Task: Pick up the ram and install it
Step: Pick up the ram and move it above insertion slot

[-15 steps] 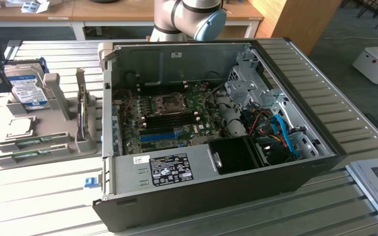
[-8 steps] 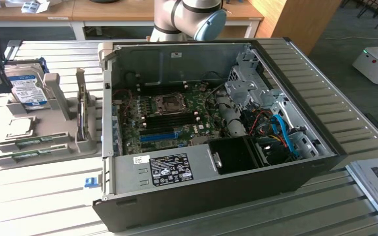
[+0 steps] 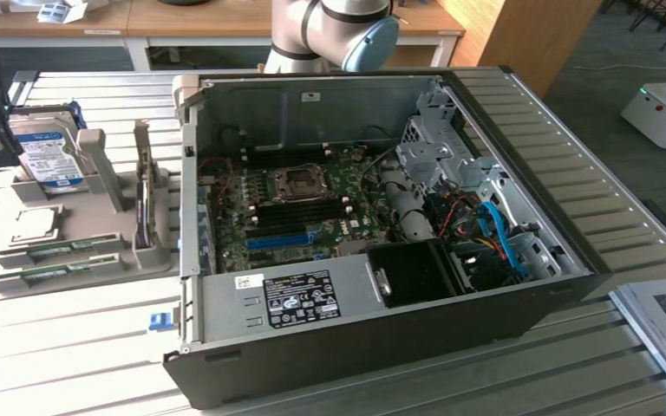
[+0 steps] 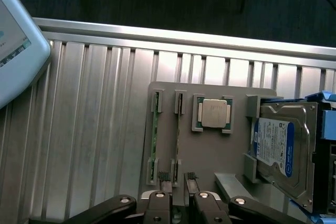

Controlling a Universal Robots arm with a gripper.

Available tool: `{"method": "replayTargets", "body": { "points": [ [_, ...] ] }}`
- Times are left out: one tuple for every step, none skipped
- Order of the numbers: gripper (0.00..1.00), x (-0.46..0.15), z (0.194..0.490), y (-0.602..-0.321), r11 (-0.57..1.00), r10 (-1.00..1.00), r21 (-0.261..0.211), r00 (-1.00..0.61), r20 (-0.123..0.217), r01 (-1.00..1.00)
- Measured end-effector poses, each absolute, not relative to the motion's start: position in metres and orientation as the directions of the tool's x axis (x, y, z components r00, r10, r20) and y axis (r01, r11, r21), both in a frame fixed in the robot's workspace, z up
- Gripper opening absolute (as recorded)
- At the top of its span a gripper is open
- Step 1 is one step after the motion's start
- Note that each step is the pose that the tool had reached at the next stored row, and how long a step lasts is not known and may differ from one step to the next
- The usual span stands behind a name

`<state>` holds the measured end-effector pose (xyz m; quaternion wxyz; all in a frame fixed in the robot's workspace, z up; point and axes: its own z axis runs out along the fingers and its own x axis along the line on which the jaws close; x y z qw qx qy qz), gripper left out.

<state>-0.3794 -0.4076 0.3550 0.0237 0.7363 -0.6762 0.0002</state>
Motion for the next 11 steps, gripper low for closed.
{"method": "replayTargets", "body": {
  "points": [
    [0.24, -0.379, 0.354, -0.408, -0.084, -0.996, 0.034, 0.086, 0.032, -0.996],
    [0.24, -0.379, 0.353, -0.408, -0.084, -0.996, 0.034, 0.085, 0.033, -0.996],
    [0.24, -0.379, 0.352, -0.408, -0.084, -0.996, 0.033, 0.085, 0.033, -0.996],
    [0.24, -0.379, 0.351, -0.408, -0.084, -0.996, 0.033, 0.085, 0.033, -0.996],
    [0.24, -0.379, 0.350, -0.408, -0.084, -0.996, 0.033, 0.086, 0.033, -0.996],
    [0.24, -0.379, 0.348, -0.408, -0.084, -0.996, 0.032, 0.085, 0.033, -0.996],
    [0.24, -0.379, 0.347, -0.408, -0.084, -0.996, 0.032, 0.085, 0.033, -0.996],
    [0.24, -0.379, 0.346, -0.408, -0.084, -0.996, 0.032, 0.085, 0.033, -0.996],
    [0.24, -0.379, 0.344, -0.408, -0.084, -0.996, 0.032, 0.085, 0.033, -0.996],
    [0.24, -0.379, 0.343, -0.408, -0.084, -0.996, 0.032, 0.085, 0.033, -0.996],
    [0.24, -0.379, 0.341, -0.408, -0.084, -0.996, 0.032, 0.085, 0.033, -0.996]
  ]
}}
